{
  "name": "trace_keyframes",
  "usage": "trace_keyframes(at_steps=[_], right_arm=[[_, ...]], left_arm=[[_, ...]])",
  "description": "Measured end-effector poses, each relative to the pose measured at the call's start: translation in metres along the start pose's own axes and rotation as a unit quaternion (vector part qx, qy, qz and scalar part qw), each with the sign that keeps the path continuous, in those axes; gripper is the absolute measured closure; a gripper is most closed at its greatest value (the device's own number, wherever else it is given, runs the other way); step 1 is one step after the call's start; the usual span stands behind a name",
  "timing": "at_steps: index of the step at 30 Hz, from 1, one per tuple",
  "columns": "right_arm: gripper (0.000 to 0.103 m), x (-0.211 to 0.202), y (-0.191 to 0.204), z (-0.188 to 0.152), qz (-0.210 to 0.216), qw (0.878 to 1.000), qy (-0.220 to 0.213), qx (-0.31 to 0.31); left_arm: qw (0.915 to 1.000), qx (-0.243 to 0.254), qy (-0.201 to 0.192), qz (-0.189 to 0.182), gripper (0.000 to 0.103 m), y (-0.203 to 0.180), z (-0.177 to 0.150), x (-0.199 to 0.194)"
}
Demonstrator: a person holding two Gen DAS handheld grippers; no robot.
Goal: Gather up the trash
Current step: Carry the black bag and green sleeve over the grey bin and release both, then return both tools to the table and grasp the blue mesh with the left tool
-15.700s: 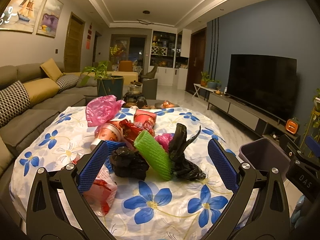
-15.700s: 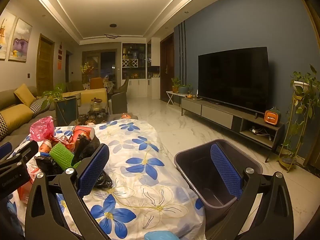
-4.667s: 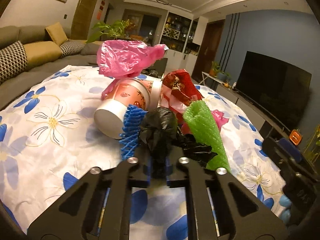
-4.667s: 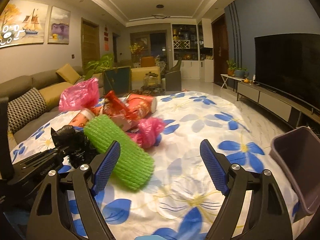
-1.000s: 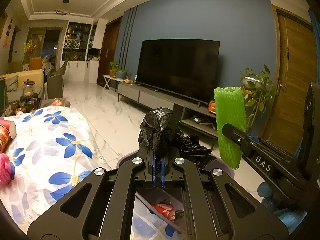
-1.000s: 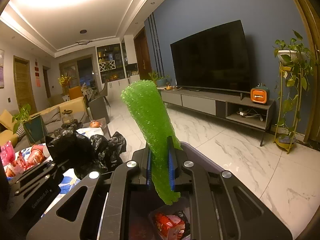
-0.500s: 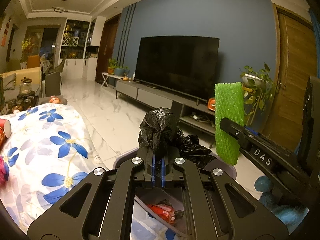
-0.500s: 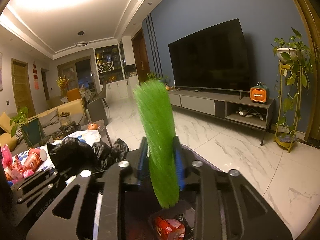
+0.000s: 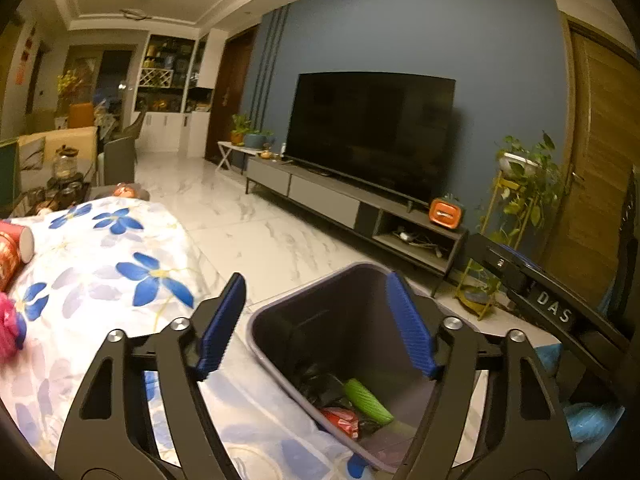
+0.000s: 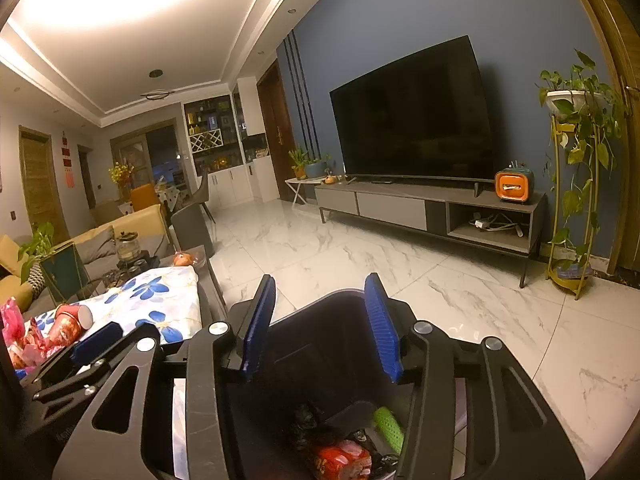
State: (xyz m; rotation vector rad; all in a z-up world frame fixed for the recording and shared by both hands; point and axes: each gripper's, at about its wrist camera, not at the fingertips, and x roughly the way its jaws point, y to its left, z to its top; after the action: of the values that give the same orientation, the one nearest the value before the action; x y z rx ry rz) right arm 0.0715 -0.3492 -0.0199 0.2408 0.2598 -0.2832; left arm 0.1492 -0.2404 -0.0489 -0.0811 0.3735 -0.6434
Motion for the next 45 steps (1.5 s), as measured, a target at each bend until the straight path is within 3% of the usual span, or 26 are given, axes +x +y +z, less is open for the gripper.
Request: trace_keyframes(at_steps=[8,24,30,38,45], right_arm=[[0.047,-0.002,0.005,-0.002,0.007,1.0,0.001,-0.005],[0.032,-0.01,0.032,-0.013,0.027,0.999,0.002,-0.019],[0.031,-0.013,0.054,-0.018,0.056,0.998,0.003,-0.032],[0.03,-0.015,0.101,-0.029,0.102,0.993,0.015,-0.066],[0.03,-0.018,0.149,-0.042,0.142,0.985,0.02,-0.093]], left_arm=[[0.9989,-0.019,-0.012,0.041,0.018,0.022,0.001,-0.022],[0.987,-0.034,-0.03,0.154,0.016,0.077,-0.007,-0.089],[0.977,-0.044,-0.042,0.204,0.016,0.106,-0.012,-0.122],[0.955,-0.059,-0.041,0.288,0.016,0.158,-0.034,-0.172],[0.9383,-0.091,-0.052,0.33,0.016,0.193,-0.043,-0.208]])
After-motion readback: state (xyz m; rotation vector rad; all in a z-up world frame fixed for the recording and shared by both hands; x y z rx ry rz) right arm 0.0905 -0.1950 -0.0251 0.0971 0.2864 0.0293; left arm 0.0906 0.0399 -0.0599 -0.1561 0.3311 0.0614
